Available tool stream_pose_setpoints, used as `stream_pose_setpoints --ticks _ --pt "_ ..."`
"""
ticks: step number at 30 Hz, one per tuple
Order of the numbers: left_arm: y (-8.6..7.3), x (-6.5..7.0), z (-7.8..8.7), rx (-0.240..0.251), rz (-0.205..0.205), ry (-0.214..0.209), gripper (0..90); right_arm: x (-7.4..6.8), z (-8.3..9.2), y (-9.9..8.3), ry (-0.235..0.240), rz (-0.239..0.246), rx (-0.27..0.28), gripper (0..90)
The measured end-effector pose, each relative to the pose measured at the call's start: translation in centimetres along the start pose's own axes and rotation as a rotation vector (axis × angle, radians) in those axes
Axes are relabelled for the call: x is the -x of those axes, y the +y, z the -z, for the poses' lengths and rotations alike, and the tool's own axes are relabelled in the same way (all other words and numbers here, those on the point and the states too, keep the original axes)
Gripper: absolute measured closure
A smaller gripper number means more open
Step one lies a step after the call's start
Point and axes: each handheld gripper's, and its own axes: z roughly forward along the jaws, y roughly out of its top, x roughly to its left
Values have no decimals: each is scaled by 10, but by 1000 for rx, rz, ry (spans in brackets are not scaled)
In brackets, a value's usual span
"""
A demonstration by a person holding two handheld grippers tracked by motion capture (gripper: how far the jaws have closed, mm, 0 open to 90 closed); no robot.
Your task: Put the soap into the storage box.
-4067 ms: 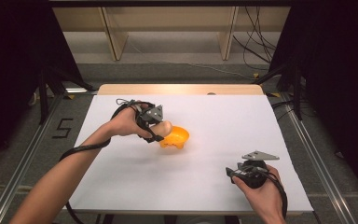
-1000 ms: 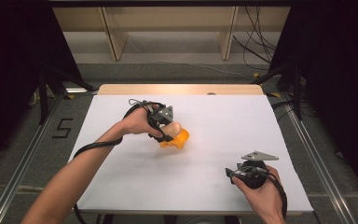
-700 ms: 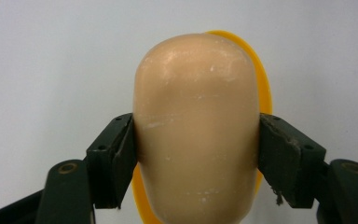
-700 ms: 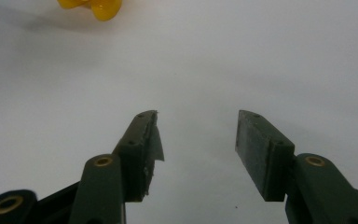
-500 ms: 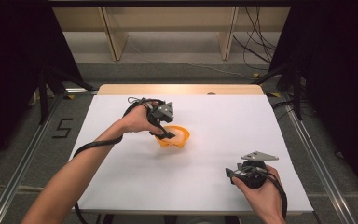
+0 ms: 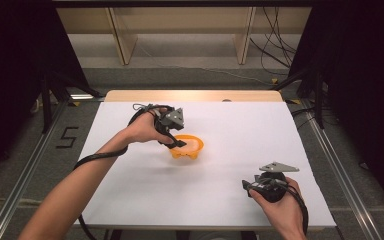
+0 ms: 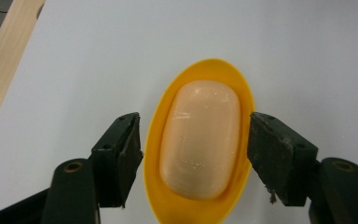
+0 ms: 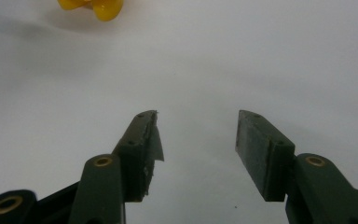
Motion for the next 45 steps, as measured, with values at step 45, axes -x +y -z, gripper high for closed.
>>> stream_pose_setpoints --ticks 45 --pt "-145 94 86 64 460 265 352 -4 0 0 11 -5 -21 488"
